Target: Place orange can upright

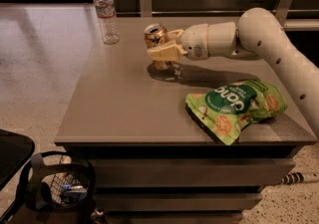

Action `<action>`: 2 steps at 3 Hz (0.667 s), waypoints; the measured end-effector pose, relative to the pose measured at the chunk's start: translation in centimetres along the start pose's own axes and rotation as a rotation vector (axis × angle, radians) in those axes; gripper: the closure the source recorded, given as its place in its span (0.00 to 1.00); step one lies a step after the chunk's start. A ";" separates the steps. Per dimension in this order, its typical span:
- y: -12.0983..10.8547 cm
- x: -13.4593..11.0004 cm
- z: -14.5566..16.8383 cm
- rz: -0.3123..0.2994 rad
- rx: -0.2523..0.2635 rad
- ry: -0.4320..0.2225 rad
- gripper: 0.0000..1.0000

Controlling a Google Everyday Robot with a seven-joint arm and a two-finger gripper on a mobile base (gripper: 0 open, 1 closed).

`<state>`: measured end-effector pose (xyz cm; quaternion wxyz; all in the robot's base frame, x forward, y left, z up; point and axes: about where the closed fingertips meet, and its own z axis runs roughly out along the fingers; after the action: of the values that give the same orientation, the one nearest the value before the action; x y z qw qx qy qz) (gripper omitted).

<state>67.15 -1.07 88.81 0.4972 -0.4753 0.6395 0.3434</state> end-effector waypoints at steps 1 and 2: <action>-0.1 1.5 0.8 0.041 -0.017 -0.051 1.00; -0.3 2.3 1.3 0.065 -0.032 -0.083 1.00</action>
Offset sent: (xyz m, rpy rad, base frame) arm 0.0094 0.0009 -0.0346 0.1447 0.0581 0.0135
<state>67.68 -0.54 86.28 0.5043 -0.4473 0.6279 0.3889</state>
